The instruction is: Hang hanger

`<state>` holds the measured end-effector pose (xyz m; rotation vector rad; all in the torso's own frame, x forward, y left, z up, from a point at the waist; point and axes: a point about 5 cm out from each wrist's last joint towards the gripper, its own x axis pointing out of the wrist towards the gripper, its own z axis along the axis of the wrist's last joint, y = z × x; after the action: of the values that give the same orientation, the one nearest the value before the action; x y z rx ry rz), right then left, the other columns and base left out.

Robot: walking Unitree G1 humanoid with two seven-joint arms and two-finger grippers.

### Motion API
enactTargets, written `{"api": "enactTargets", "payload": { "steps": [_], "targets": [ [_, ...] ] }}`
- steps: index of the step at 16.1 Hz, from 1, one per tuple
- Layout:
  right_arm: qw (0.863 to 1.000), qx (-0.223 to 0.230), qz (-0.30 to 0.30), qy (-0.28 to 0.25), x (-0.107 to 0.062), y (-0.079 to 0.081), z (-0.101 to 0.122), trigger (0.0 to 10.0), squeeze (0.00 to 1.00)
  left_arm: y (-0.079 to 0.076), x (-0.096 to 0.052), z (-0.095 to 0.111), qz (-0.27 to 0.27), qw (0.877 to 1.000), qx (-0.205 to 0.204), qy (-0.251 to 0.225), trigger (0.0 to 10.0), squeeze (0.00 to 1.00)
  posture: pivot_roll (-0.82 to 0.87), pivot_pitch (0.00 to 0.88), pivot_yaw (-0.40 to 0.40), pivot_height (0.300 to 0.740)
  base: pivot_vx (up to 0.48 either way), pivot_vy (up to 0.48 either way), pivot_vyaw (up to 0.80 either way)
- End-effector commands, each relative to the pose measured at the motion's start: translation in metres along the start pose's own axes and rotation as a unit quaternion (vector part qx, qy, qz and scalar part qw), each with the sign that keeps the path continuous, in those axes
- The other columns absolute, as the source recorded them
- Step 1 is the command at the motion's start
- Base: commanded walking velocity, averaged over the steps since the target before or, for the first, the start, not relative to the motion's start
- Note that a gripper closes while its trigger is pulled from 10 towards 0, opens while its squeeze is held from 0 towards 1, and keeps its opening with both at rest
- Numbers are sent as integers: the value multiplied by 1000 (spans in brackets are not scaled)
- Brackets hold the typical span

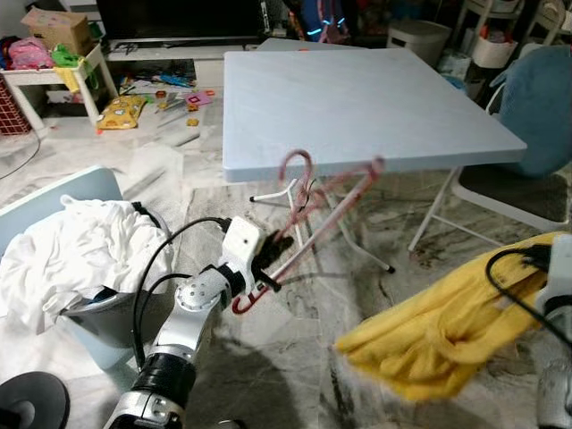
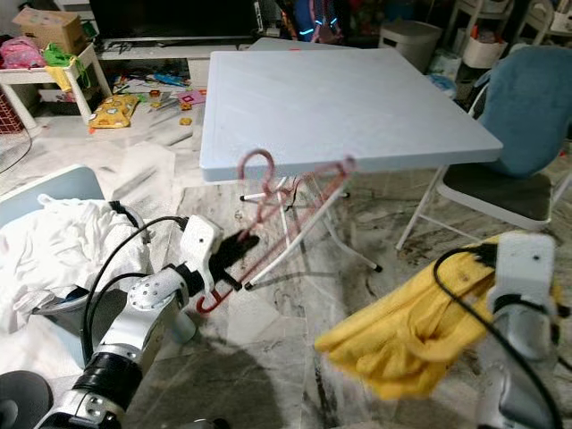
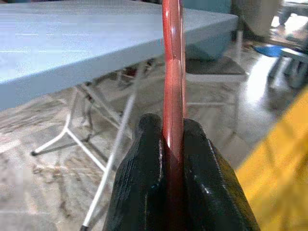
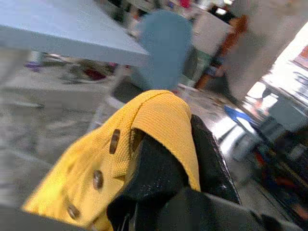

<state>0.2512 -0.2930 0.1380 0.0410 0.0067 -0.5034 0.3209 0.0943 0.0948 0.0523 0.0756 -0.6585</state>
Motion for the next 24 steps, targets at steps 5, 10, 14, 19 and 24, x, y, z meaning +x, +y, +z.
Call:
{"api": "enactTargets", "payload": {
  "steps": [5,10,14,19,24],
  "targets": [
    [991,37,122,-40,-38,41,12,10000,0,7,5,9,63,998,-11,-25,10000,0,6,0,-21,740,0,0,0],
    [986,57,145,-62,-40,58,20,10000,0,11,8,18,92,995,-8,-46,10000,0,10,0,-14,740,190,0,0],
    [983,47,162,-69,-37,63,24,10000,0,11,10,17,96,994,-3,-42,10000,0,17,0,-19,740,478,0,0],
    [983,49,162,-70,-32,66,23,10000,0,31,16,27,92,994,39,-33,10000,0,51,0,-40,740,478,0,0],
    [984,7,171,-46,-13,69,24,10000,0,40,19,41,30,995,90,-17,10000,0,132,0,-68,740,466,0,0]
  ]
}}
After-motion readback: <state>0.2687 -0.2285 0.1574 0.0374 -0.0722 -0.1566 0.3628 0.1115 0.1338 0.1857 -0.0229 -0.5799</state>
